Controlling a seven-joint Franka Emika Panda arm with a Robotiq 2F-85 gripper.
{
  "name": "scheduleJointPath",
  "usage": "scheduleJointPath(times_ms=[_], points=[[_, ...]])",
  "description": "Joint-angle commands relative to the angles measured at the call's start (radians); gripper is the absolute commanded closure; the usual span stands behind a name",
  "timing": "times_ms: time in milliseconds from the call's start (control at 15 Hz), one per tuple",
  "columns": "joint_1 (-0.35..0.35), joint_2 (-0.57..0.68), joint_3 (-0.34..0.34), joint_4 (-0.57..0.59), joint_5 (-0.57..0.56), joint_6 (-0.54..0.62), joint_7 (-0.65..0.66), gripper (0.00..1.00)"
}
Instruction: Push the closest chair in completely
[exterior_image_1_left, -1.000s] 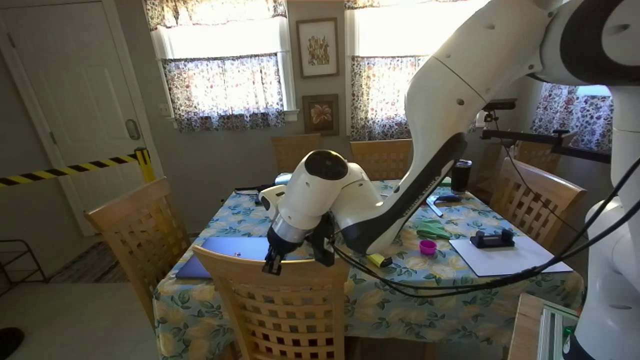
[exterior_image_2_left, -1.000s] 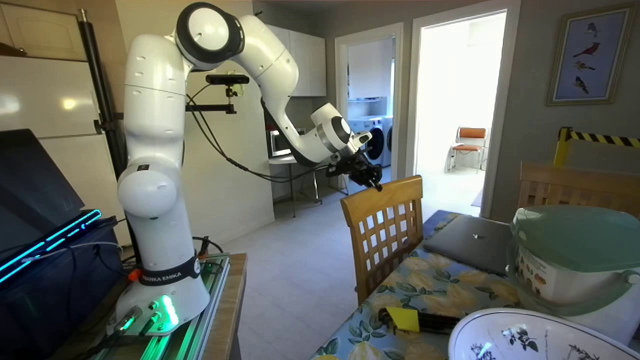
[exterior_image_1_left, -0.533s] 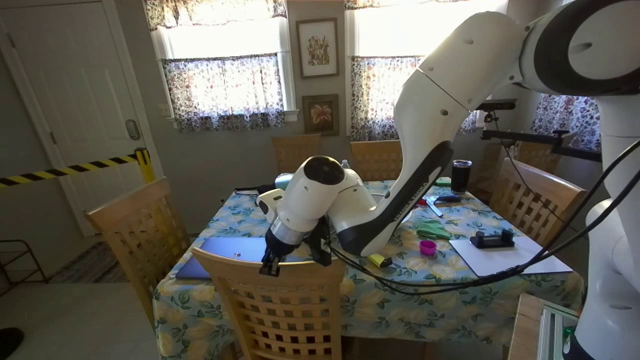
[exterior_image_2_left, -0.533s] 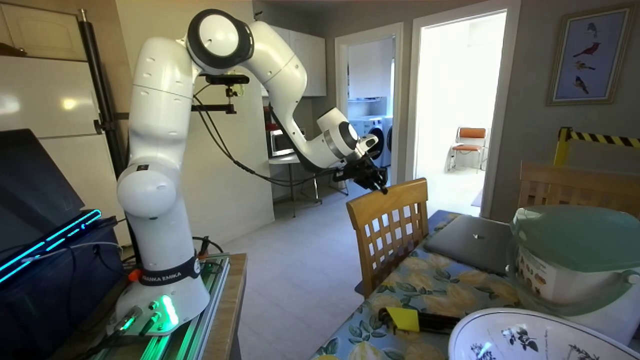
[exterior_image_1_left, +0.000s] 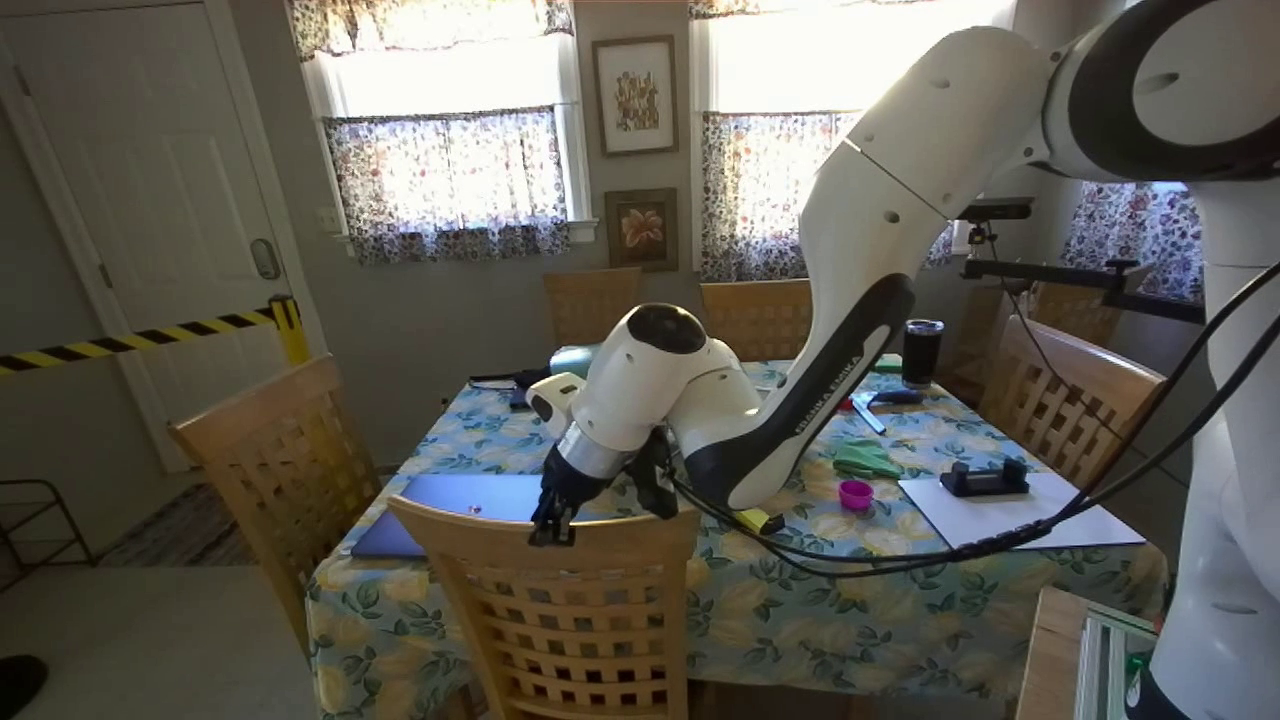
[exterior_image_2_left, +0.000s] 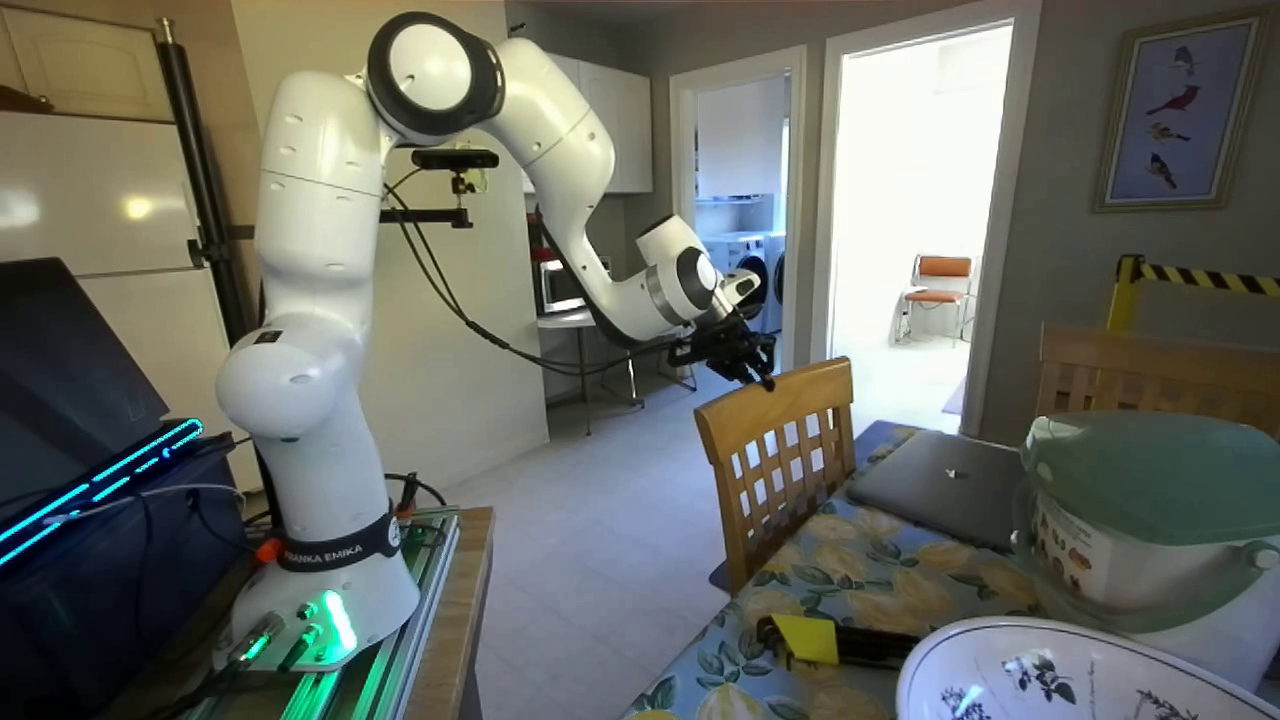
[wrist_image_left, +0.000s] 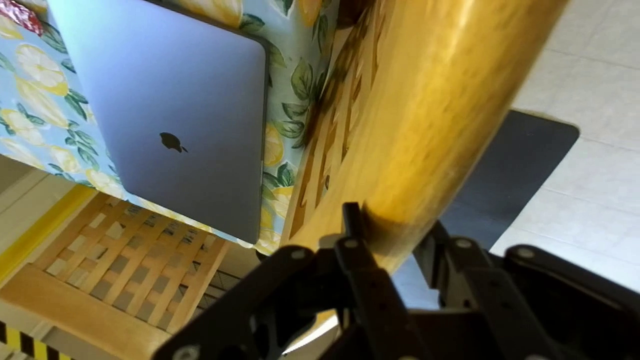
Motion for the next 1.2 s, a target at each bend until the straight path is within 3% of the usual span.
scheduleJointPath(times_ms=[0, 333, 400, 533, 733, 933, 1000, 1133], points=[[-0.130, 0.018, 0.104, -0.071, 0.070, 0.032, -0.226, 0.93], [-0.263, 0.018, 0.242, -0.072, 0.149, -0.008, -0.345, 0.93], [-0.280, 0.010, 0.266, -0.075, 0.167, -0.029, -0.344, 0.46], [-0.279, -0.019, 0.284, -0.073, 0.188, -0.120, -0.296, 0.42], [-0.301, -0.046, 0.349, -0.100, 0.314, -0.244, -0.339, 0.19], [-0.330, -0.092, 0.412, -0.112, 0.448, -0.265, -0.379, 0.01], [-0.203, -0.130, 0.290, -0.122, 0.538, -0.243, -0.398, 0.00], [-0.174, -0.185, 0.275, -0.135, 0.659, -0.246, -0.400, 0.00]])
